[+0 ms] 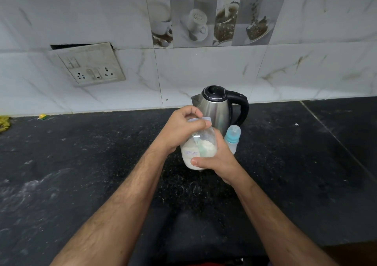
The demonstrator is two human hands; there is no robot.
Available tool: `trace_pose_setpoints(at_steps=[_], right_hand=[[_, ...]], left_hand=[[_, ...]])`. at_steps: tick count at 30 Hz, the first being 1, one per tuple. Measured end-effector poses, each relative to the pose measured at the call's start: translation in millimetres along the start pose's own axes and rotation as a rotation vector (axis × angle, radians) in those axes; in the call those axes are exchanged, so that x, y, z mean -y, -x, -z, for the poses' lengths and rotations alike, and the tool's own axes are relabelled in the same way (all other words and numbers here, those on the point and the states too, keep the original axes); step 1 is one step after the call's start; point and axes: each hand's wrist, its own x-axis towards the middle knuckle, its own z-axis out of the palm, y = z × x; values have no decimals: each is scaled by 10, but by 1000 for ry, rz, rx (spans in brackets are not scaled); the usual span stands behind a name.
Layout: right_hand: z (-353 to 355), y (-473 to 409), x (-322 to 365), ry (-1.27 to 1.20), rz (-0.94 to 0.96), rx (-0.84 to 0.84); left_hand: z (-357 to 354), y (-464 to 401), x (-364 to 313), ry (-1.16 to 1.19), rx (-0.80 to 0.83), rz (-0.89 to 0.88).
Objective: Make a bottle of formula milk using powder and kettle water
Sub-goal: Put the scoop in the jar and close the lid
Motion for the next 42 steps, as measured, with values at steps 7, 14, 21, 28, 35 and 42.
trace_pose_setpoints(at_steps=[7, 14, 21, 28, 35, 42], right_hand=[[-15, -46, -84, 70, -32, -29], [11, -24, -306, 179, -62, -88], [51, 27, -667, 301, -194, 37], [97, -87, -767, 606, -243, 19], [138, -378, -660, 629, -188, -95], [177, -610, -706, 663, -221, -170]], left_hand=[[72, 33, 105, 22, -2, 39], [190, 352, 625, 80, 22, 154], [240, 547, 1087, 120, 10, 217], [166, 464, 1482, 38, 19, 188], [120, 59, 1528, 26, 25, 190], [103, -231, 1644, 27, 33, 202]])
